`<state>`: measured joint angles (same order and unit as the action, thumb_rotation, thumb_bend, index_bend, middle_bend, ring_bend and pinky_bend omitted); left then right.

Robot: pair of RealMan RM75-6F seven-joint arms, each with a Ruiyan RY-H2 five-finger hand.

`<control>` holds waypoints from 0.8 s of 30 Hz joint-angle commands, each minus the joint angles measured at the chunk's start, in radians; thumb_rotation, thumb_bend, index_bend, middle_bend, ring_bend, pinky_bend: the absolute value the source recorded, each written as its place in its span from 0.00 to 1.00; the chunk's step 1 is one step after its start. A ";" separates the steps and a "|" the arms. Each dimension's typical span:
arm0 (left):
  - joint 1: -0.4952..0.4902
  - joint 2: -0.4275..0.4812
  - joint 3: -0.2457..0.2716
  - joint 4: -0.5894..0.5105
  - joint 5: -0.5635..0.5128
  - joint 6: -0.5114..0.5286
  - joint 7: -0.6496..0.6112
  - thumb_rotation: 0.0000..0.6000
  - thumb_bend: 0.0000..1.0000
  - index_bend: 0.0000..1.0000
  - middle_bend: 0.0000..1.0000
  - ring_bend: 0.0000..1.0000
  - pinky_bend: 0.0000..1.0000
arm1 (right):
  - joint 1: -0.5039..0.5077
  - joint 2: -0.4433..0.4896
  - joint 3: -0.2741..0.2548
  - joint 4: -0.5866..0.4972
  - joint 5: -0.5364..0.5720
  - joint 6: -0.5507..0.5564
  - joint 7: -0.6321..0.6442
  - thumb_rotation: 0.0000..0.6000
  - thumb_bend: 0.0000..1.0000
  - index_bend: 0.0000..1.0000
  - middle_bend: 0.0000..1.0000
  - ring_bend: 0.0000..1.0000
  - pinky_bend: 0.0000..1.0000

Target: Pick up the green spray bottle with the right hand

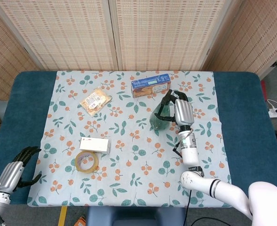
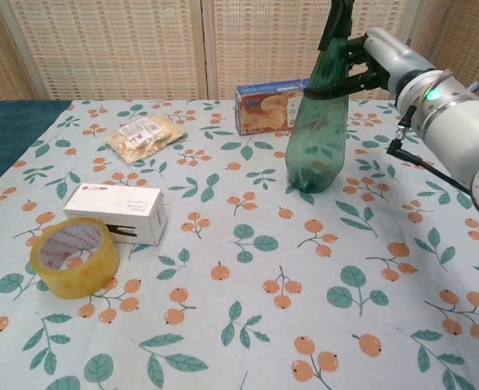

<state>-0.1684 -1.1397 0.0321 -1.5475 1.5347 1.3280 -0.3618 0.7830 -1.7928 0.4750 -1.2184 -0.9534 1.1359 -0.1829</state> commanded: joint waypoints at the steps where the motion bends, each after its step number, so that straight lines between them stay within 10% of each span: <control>1: 0.000 0.000 0.000 0.000 -0.001 -0.001 0.000 1.00 0.25 0.17 0.09 0.00 0.12 | -0.001 0.003 -0.002 -0.003 0.001 -0.001 -0.002 1.00 0.00 0.37 0.41 0.11 0.10; 24: -0.002 0.005 0.001 0.000 -0.006 -0.009 -0.004 1.00 0.25 0.18 0.09 0.00 0.12 | -0.030 0.087 -0.048 -0.113 0.017 -0.045 -0.033 1.00 0.00 0.02 0.14 0.00 0.00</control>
<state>-0.1702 -1.1352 0.0334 -1.5472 1.5285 1.3194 -0.3658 0.7583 -1.7168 0.4316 -1.3169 -0.9381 1.0884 -0.2090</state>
